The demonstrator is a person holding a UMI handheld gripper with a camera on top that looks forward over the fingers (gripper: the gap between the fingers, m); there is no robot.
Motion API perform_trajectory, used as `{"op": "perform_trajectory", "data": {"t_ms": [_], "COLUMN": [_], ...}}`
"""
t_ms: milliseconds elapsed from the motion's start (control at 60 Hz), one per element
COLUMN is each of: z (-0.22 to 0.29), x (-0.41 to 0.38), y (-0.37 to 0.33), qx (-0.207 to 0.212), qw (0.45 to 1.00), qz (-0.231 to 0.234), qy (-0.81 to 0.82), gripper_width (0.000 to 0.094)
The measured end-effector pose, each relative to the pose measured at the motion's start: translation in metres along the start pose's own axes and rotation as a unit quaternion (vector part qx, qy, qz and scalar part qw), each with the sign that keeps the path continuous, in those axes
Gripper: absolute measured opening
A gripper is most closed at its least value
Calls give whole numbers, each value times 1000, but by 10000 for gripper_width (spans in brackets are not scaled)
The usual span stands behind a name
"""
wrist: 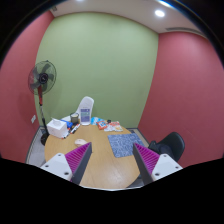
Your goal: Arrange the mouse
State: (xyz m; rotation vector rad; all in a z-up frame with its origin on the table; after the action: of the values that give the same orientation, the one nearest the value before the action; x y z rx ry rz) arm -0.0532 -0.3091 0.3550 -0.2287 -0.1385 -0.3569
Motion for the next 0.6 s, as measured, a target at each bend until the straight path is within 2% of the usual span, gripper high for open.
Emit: {"op": "perform_trajectory", "data": {"t_ms": [150,300,467,600], "z": [-20,-68,-135,-169], "x": [-16,-38,-68,-97], "y": [-8,-7,14,62], "qx": [-13,-51,-107,-109], "qw": [1000,999,994,993], "qz": [-12,-6,27,52], "qy": [2,9,5,2], "gripper_width": [837,838,840,839]}}
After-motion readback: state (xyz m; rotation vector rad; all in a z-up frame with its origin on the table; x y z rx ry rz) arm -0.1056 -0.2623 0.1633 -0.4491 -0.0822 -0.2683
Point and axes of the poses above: the point between the fingertips, and its own axes, seen from behind it with the camera up: x to the right, z up, y forward, the way the camera looks, the point moved 1 cm from there along -y, backward, against the way the camera looks, and after that the axes turned 14 degrees about x, right-handed, at the moved point
